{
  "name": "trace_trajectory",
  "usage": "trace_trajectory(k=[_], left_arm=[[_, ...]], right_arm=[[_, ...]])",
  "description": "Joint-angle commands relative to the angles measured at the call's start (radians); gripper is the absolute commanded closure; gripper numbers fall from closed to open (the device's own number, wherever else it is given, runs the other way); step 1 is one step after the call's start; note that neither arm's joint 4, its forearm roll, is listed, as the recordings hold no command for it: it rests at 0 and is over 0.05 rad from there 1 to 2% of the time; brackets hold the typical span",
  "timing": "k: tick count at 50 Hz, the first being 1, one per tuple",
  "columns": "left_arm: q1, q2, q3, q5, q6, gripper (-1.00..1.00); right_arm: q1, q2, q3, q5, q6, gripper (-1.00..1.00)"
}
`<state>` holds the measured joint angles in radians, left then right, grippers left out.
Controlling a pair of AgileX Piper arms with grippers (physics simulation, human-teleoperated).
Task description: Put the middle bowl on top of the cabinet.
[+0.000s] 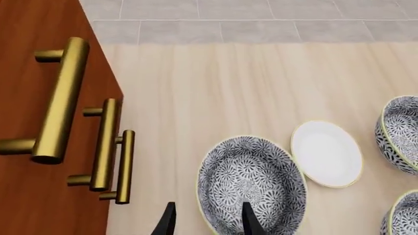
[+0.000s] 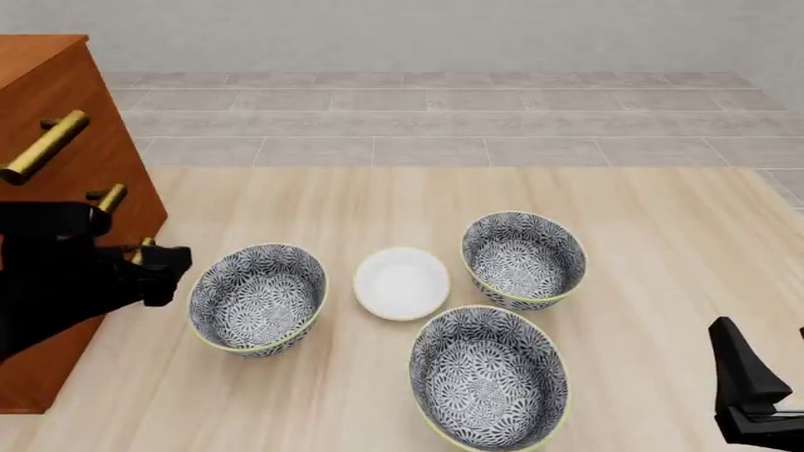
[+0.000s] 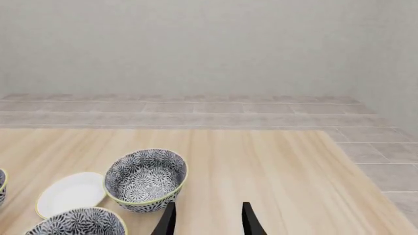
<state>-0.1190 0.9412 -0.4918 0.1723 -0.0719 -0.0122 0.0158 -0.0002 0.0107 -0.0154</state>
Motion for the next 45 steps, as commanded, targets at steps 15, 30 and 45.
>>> trace_trajectory(k=[15, 30, 45], left_arm=[[-0.011, 0.16, -0.047, 0.039, -0.056, -1.0], [-0.016, 0.186, -0.041, 0.024, -0.103, -1.0], [-0.02, 0.224, -0.028, -0.015, -0.136, -1.0]], right_arm=[[0.001, 0.004, 0.0, -0.002, 0.002, -1.0], [0.002, 0.004, -0.001, 0.0, 0.001, -1.0], [0.0, 0.009, 0.0, -0.001, 0.001, -1.0]])
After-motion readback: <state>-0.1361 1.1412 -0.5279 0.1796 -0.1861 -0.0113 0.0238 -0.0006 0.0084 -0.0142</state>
